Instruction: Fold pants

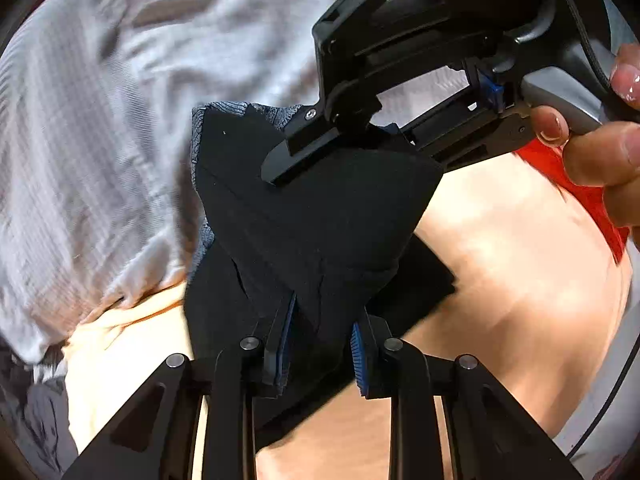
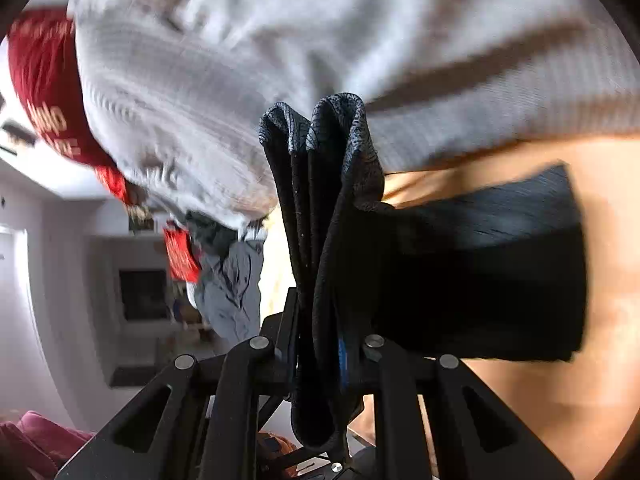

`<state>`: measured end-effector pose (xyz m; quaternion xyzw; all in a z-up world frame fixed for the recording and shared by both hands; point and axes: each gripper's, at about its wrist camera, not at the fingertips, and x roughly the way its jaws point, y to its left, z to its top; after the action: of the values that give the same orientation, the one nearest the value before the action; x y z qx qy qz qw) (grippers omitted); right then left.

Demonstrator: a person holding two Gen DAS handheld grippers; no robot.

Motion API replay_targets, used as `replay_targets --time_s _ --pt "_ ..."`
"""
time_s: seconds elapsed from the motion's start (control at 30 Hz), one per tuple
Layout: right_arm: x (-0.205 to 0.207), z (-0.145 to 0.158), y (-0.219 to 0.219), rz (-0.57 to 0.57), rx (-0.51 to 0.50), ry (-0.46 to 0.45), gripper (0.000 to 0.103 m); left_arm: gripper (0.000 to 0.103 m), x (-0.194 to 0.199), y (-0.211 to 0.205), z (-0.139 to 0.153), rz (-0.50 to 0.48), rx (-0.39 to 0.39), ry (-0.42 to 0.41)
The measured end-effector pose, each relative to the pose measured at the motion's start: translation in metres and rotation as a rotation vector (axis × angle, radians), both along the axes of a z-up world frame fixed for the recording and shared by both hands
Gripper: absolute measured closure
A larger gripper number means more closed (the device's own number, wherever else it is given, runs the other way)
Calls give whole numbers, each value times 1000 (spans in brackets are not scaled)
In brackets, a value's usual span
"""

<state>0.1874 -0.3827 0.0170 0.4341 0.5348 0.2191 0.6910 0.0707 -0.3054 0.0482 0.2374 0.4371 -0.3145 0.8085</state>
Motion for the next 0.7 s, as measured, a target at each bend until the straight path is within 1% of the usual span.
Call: replay_targets --time_s 0.03,0.1,0.17,0.2,0.23,0.3,0.33,0.37,0.4,0.43,0.47,0.5,0.53,0.57,0.6,0.67,0.7 --pt "-9 -11 -15 -26 8 7 87 77 -3 -8 -6 -12 13 7" --pt "-17 -28 -31 -56 18 25 87 77 -9 -22 -23 -34 48 18" --pt "-26 -56 -47 -91 31 51 87 77 -14 -33 -42 -50 93 24" --pt "-27 -66 -49 -101 37 62 87 77 -15 -38 -52 -55 113 33" --pt "-29 -84 -55 -118 36 83 87 77 -16 -43 -62 -60 135 43" --pt "-32 -109 -60 -136 27 121 87 76 -18 -47 -76 -70 175 37" --pt "-33 -118 -62 -144 28 134 87 71 -21 -49 -80 -80 202 26" --pt "-33 -125 -63 -150 34 141 87 69 -22 -51 -83 -91 218 18" --pt "-34 -129 -62 -154 36 144 87 55 -24 -51 -82 -97 221 18" --pt "-34 -132 -63 -160 35 146 85 38 -26 -50 -81 -95 215 26" --pt "-34 -134 -62 -168 36 147 84 35 -27 -47 -76 -90 199 31" --pt "-34 -134 -61 -176 37 149 83 35 -32 -45 -72 -93 190 31" --pt "-35 -134 -62 -184 31 159 78 35 -34 -42 -67 -98 188 30" --pt "-36 -133 -63 -190 22 165 76 35 -36 -39 -61 -97 190 23" --pt "-40 -131 -67 -196 10 170 76 35 -35 -34 -58 -89 192 18" --pt "-45 -121 -71 -215 -55 189 70 35 -31 -21 -47 -54 179 20" --pt "-48 -115 -76 -225 -109 193 70 35 -26 -15 -44 -32 174 20"
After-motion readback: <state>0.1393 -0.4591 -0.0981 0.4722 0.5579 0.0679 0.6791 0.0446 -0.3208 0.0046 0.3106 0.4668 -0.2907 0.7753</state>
